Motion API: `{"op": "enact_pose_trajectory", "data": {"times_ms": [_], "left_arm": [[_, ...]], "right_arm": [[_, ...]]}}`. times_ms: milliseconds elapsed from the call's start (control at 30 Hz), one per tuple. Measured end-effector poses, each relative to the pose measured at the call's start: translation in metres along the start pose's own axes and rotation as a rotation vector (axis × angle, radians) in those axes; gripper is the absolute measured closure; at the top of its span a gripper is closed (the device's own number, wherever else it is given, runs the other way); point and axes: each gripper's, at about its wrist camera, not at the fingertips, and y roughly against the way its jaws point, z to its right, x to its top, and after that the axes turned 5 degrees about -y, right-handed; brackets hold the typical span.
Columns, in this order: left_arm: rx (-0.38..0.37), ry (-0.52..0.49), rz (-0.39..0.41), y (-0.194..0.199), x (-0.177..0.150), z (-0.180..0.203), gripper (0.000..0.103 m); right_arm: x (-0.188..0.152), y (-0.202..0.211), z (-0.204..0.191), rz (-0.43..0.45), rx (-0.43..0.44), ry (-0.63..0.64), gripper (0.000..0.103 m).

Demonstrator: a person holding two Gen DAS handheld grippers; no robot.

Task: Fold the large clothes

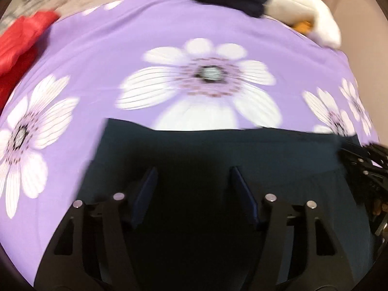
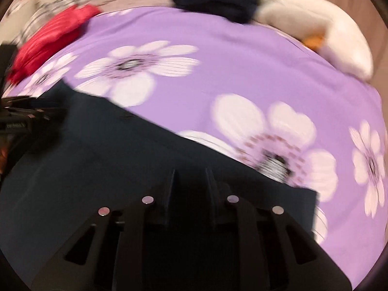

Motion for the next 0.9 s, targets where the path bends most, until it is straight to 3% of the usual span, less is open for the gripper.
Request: {"op": "enact_pose_trajectory", "data": {"times_ms": [100,167,267,333,433,500,567,667,900], "left_arm": [[0.060,0.027,-0.014,0.013,0.000,-0.025,0.037],[0.065,0.032,-0.014,0.030,-0.006,-0.036,0.029],[0.003,-0.034,0.007,0.063,-0.027,-0.029,0.024],[-0.049,-0.083,0.012,0.079,-0.047,-0.012,0.022],[-0.089,-0.147,0.000,0.092,-0.084,0.014,0.022],[-0.071,-0.171,-0.016,0.090,-0.106,0.023,0.022],[-0.010,-0.200,-0.017,0.087,-0.128,0.028,0.022],[-0.008,-0.191,0.007,0.094,-0.150,0.023,0.021],[0.025,-0.137,0.017,0.117,-0.165,0.005,0.020]], "right_arm": [[-0.006,0.015,0.032,0.003,-0.096,-0.101,0.073],[-0.013,0.029,0.043,0.006,-0.159,-0.135,0.073],[-0.026,0.066,0.040,0.049,-0.083,-0.161,0.069],[-0.039,0.090,0.016,0.062,0.006,-0.112,0.063],[-0.064,0.104,-0.030,0.024,0.082,-0.010,0.061],[-0.080,0.101,-0.049,-0.029,0.093,0.031,0.061],[-0.096,0.096,-0.056,-0.067,0.073,0.044,0.061],[-0.116,0.097,-0.046,-0.081,0.009,0.007,0.061],[-0.154,0.123,0.011,-0.040,-0.102,-0.155,0.060]]}}
